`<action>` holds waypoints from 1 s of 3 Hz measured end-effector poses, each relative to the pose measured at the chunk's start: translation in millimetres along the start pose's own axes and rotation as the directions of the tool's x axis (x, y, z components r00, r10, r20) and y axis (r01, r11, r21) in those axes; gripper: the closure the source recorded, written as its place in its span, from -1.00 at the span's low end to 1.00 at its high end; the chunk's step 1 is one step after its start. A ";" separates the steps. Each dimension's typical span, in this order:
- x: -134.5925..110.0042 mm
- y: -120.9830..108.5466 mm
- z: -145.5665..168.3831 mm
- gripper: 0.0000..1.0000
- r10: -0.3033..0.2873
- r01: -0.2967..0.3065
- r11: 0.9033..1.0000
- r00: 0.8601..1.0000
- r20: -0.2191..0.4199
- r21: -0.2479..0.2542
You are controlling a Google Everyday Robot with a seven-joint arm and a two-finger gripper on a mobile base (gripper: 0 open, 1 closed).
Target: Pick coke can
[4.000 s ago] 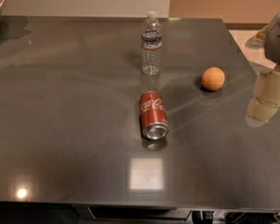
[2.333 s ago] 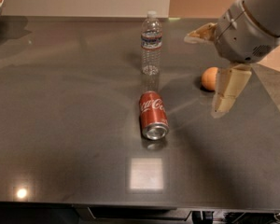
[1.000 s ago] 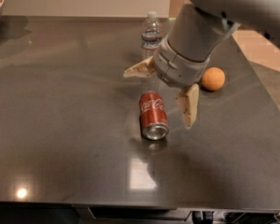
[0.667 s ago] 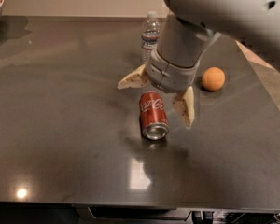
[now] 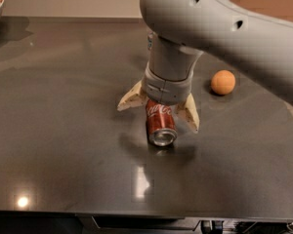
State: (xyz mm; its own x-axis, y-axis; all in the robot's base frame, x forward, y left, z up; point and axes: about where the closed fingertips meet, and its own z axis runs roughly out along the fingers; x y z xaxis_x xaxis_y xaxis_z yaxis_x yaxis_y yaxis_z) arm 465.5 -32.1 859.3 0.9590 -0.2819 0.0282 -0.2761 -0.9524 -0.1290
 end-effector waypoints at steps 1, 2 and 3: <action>11.9 -2.2 11.8 -1.00 -0.032 0.030 0.999 0.999 -0.027 -0.040; 25.1 -3.1 21.4 -1.00 -0.049 0.045 0.996 0.998 -0.044 -0.081; 39.5 -1.6 29.4 -0.63 -0.047 0.041 0.992 0.997 -0.053 -0.116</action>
Offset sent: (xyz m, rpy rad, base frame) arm 0.0422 -0.0041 -0.0316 -0.1505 -0.0256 0.0547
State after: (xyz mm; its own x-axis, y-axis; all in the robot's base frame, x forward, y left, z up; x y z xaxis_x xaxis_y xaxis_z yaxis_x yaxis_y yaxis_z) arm 505.7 -38.3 831.5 0.9662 -0.2426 0.0871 -0.2425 -0.9701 -0.0120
